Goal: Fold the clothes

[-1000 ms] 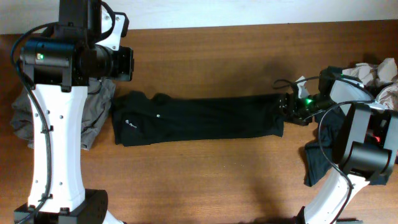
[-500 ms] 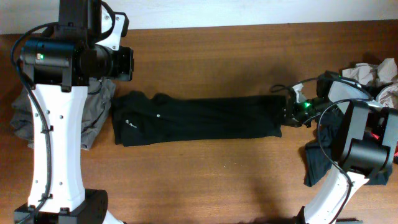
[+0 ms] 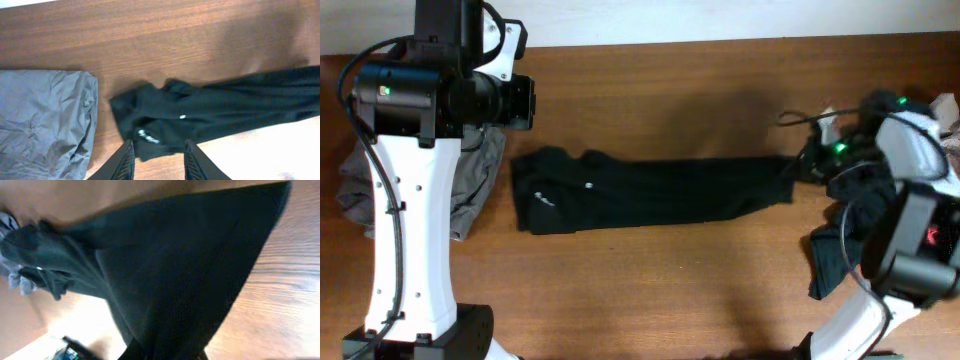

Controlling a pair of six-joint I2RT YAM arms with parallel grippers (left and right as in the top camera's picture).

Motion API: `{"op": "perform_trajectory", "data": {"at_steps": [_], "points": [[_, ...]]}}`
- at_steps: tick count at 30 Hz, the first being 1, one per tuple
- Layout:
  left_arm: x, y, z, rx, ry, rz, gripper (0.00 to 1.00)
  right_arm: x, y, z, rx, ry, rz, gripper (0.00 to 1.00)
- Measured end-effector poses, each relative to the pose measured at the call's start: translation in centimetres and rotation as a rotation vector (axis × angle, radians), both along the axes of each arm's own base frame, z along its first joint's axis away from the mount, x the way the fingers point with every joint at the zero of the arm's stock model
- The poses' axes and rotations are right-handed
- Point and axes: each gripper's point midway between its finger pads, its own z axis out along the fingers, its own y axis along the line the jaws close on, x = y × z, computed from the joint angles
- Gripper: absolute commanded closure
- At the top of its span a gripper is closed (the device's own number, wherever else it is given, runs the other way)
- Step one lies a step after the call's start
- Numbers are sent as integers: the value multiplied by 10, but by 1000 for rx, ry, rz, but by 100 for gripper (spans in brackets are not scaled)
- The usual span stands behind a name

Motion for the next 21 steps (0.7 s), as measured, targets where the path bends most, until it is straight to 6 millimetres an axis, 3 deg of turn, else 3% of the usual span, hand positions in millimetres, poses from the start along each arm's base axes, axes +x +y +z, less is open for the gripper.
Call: {"op": "perform_trajectory", "data": {"at_steps": [4, 13, 16, 21], "points": [[0, 0, 0, 0, 0, 0, 68, 4, -12, 36, -96, -56, -14, 96], [0, 0, 0, 0, -1, 0, 68, 4, -17, 67, -171, -53, -8, 96], [2, 0, 1, -1, -8, 0, 68, 4, 1, 67, -177, -47, 39, 96], [2, 1, 1, 3, -9, 3, 68, 5, 61, 69, -182, -70, 200, 96]]}}
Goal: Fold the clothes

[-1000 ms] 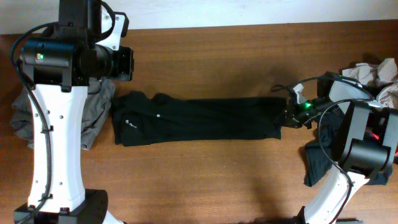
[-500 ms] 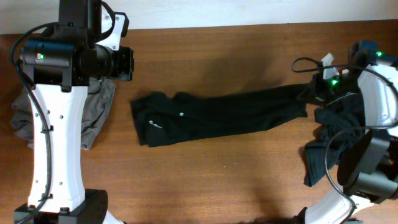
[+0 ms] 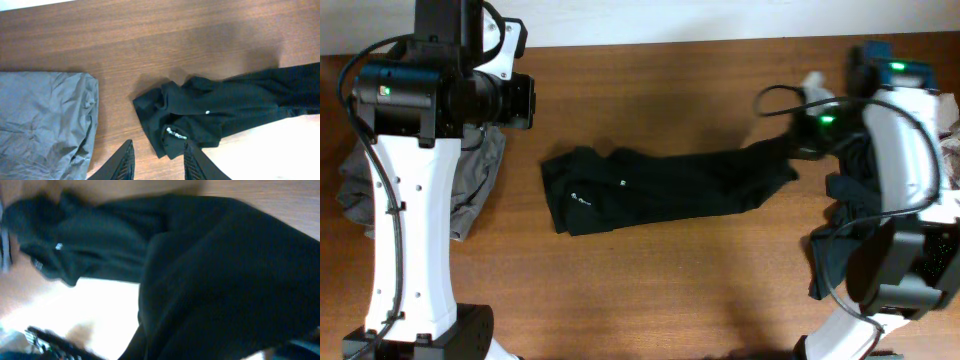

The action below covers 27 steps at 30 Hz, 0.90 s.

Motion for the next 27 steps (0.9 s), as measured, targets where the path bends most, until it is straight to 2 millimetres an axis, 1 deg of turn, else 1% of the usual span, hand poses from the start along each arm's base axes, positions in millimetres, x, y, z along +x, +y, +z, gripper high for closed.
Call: {"op": "perform_trajectory", "data": {"at_steps": [2, 3, 5, 7, 9, 11, 13, 15, 18, 21, 23, 24, 27], "points": [[0, 2, 0, 9, -2, 6, 68, -2, 32, 3, -2, -13, 88, 96], [1, 3, 0, 15, -5, 10, 68, -3, 45, 4, -1, -19, 121, 96], [3, 5, 4, 21, -25, 16, 68, -8, 77, 5, -1, -34, 206, 96], [4, 6, 12, 23, -59, 21, 67, -12, 105, 5, 1, -56, 276, 96], [1, 7, 25, 21, -106, 26, 66, -14, 135, 7, 5, -96, 344, 96], [-7, 9, 44, 13, -168, 28, 65, -17, 167, 9, 14, -147, 409, 96], [-21, 11, 64, 5, -228, 31, 64, -19, 196, 12, 30, -197, 456, 96], [-38, 14, 84, -3, -284, 33, 64, -22, 226, 17, 49, -256, 507, 96], [-61, 17, 107, -15, -355, 34, 65, -25, 265, 24, 57, -343, 547, 96], [-76, 19, 118, -20, -388, 35, 64, -33, 296, 28, 42, -400, 557, 96], [-83, 20, 120, -20, -391, 35, 64, -39, 313, 26, 29, -423, 564, 96], [-84, 20, 119, -20, -388, 35, 64, -41, 318, 24, 22, -428, 566, 95], [-86, 21, 116, -18, -374, 34, 64, -42, 330, 6, -14, -417, 565, 85]]}}
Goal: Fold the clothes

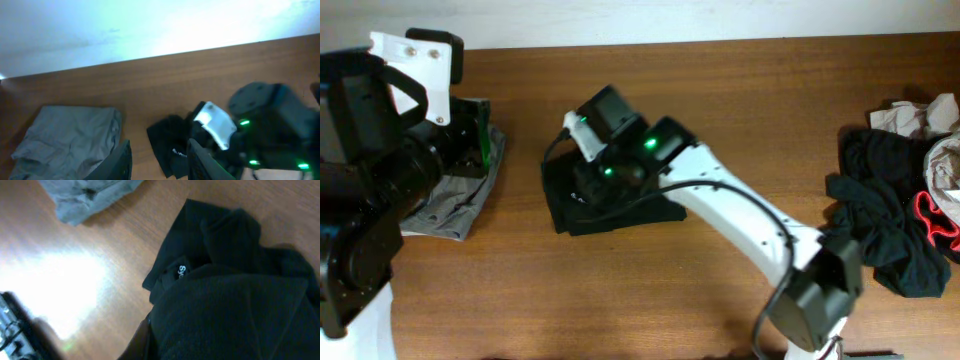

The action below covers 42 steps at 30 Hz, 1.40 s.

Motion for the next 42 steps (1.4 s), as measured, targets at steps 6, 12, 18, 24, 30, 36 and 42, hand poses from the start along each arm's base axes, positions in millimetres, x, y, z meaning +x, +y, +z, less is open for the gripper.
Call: {"op": "perform_trajectory", "data": {"at_steps": [6, 12, 18, 24, 30, 36, 42], "points": [[-1, 0, -3, 2, 12, 0, 64, 10, 2, -48, -81, 40, -30, 69], [-1, 0, -3, 2, 14, 0, 64, 21, 11, -47, -47, 2, -27, 39], [-2, 0, -4, 3, 22, 0, 63, 23, 12, -45, -24, 8, -19, 38], [1, 0, -15, 9, 64, 0, 63, 34, -21, -52, -53, 77, -82, 37], [29, -4, -47, 25, 177, 0, 65, 52, -48, -33, 72, 138, -81, 37], [54, -8, -81, 41, 288, -1, 71, 56, -68, -22, 115, 205, -146, 85], [53, -10, -84, 36, 302, -10, 90, 44, -65, -39, 58, 246, -197, 96]]}}
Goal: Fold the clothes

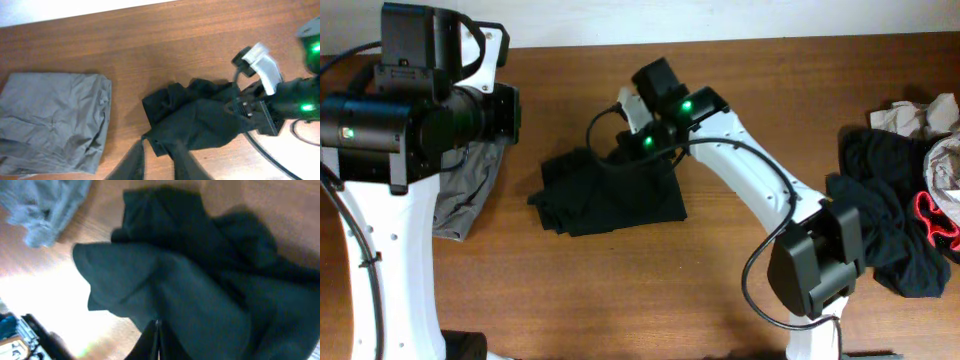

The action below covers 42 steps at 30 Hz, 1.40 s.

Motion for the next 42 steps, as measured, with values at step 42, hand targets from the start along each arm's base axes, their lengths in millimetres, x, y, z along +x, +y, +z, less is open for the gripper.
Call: {"op": "perform_trajectory", "data": {"at_steps": [42], "points": [[47, -22, -319, 150, 240, -59, 99, 5, -39, -123, -136, 330, -331, 96]]}}
